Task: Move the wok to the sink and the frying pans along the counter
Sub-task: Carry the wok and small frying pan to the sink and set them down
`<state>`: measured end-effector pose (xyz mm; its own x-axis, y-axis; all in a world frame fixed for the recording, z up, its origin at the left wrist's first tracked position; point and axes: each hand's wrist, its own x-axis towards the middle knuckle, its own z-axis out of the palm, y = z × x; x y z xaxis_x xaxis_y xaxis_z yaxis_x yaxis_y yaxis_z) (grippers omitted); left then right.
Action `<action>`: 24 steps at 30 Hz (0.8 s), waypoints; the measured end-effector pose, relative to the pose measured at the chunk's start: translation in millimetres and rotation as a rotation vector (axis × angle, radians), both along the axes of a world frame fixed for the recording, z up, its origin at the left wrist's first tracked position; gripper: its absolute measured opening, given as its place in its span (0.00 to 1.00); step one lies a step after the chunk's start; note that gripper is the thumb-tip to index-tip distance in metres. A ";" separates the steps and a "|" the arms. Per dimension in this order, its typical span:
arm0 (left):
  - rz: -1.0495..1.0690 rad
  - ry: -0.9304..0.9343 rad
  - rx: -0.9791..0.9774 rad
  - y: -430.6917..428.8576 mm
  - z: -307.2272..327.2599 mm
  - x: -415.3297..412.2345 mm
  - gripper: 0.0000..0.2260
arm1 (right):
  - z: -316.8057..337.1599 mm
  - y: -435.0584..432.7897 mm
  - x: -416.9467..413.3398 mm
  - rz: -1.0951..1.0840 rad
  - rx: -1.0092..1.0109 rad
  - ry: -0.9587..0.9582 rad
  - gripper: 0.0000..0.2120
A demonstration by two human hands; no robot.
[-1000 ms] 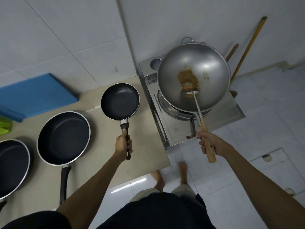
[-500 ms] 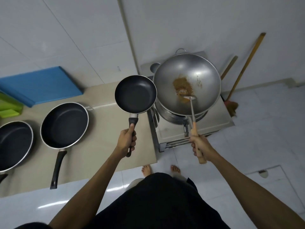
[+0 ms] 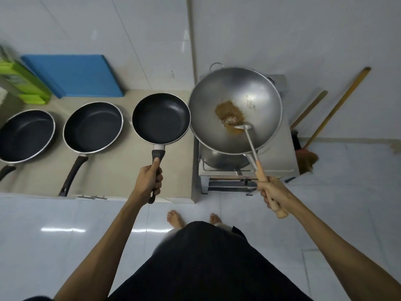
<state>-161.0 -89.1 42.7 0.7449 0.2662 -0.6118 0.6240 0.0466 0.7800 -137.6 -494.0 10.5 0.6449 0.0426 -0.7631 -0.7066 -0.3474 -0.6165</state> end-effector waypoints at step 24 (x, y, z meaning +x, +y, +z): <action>0.735 -0.056 0.004 239.3 40.3 -279.3 0.19 | 70.6 296.7 -59.9 0.498 0.129 -0.068 0.06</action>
<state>-440.3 150.2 83.1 0.4029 0.7111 -0.5762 0.3923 0.4346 0.8107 -197.5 -197.3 81.1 0.5706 0.4480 -0.6882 -0.4316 -0.5494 -0.7155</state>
